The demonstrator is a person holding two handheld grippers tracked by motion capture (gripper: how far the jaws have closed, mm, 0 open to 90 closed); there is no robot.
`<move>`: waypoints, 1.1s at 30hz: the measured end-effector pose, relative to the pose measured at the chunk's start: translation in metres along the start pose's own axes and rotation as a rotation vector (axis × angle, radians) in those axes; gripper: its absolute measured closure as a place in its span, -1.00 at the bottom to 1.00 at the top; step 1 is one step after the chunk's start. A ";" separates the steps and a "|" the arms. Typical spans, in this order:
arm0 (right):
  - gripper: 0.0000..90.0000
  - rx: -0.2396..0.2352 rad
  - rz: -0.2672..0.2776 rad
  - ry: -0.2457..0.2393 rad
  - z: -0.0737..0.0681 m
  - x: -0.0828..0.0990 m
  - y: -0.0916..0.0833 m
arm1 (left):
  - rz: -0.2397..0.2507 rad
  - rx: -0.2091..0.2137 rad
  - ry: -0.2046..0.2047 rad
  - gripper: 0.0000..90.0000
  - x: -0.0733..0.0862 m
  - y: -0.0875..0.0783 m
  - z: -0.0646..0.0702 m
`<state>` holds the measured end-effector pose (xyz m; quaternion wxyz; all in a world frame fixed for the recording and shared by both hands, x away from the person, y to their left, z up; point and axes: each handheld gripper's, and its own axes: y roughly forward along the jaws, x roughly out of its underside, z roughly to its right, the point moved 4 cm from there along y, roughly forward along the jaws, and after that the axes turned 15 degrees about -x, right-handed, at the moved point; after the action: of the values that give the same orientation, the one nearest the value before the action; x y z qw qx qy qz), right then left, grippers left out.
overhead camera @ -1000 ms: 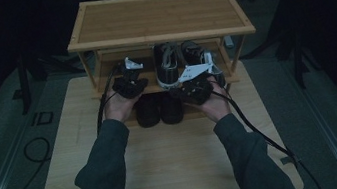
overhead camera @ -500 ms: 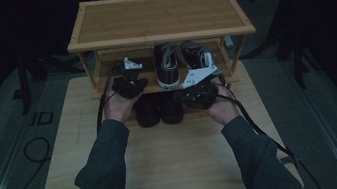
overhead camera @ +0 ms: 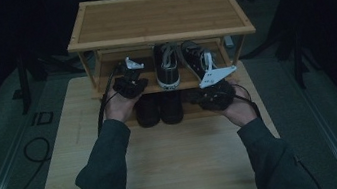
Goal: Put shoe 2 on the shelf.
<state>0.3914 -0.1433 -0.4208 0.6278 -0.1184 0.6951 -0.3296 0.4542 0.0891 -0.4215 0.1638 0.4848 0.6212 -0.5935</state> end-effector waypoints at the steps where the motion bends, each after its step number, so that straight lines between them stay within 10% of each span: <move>1: 0.71 -0.004 0.006 0.007 0.001 0.002 -0.002 | 0.000 0.000 -0.001 1.00 0.000 0.000 0.000; 33: 0.95 -0.011 -0.005 0.042 0.013 0.042 -0.044 | 0.003 0.023 -0.012 1.00 0.001 0.001 -0.003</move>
<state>0.3850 -0.2049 -0.4270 0.6115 -0.1167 0.7097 -0.3298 0.4555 0.0916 -0.4220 0.1629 0.4837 0.6127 -0.6033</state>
